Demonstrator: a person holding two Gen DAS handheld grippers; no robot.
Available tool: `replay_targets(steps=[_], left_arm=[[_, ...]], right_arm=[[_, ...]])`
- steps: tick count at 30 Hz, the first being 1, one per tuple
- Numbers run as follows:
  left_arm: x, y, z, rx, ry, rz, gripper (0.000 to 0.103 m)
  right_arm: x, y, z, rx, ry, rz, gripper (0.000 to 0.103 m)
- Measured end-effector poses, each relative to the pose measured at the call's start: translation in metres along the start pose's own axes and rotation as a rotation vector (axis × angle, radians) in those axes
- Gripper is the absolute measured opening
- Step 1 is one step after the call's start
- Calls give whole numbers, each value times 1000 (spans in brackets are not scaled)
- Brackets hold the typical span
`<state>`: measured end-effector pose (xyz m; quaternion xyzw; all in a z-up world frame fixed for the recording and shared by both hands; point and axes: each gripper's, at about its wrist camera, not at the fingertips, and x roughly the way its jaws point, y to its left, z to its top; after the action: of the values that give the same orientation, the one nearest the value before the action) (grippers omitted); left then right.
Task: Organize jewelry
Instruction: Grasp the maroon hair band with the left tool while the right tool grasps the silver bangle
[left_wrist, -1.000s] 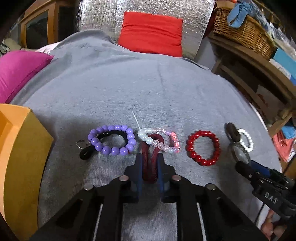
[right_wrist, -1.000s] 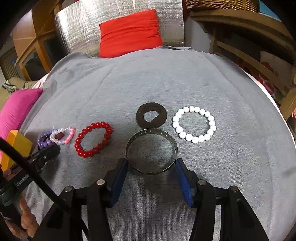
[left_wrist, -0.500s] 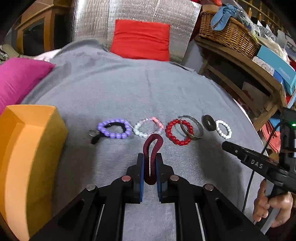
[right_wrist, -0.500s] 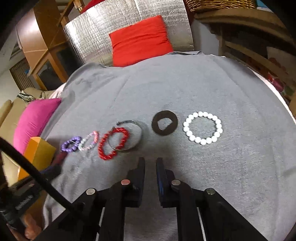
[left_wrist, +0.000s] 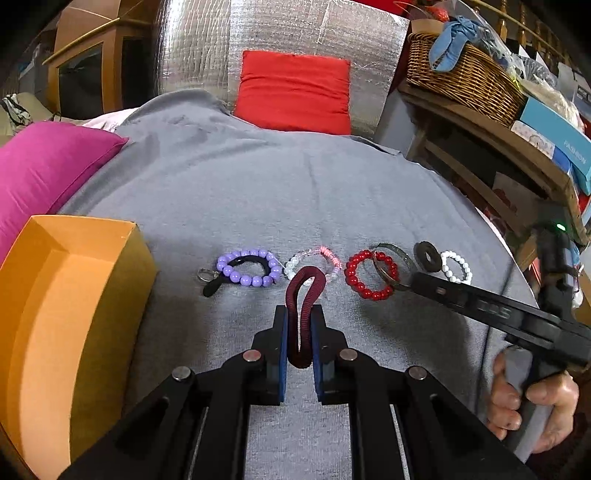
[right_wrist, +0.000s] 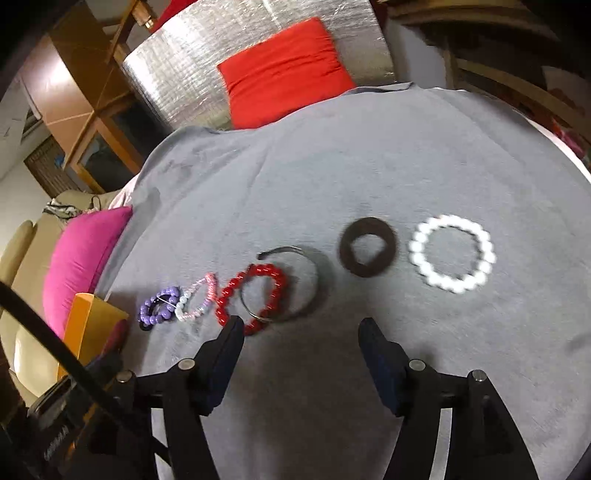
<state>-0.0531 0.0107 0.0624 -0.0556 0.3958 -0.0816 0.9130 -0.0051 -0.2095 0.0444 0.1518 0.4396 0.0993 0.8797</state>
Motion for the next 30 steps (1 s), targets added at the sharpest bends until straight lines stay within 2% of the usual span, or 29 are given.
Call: replay_targets(steps=[5, 9, 10, 13, 23, 26, 30], left_arm=[[1, -2, -1, 15, 8, 2, 12], [0, -2, -2, 26, 8, 7, 12], [0, -1, -3, 26, 6, 6, 12], [-2, 1, -2, 24, 4, 6, 12], [-12, -1, -1, 24, -25, 25, 12], [-24, -4, 1, 22, -52, 21, 12], [-42, -8, 1, 58, -101, 63, 12]], right_arm=[[20, 12, 7, 18, -10, -31, 81], [31, 26, 10, 1, -19, -86, 81], [33, 29, 10, -8, -26, -105, 80], [37, 36, 10, -47, -61, -180, 63], [22, 26, 5, -65, -84, -136, 63], [6, 24, 4, -70, -122, -101, 63], [-16, 31, 4, -64, -178, -30, 63]])
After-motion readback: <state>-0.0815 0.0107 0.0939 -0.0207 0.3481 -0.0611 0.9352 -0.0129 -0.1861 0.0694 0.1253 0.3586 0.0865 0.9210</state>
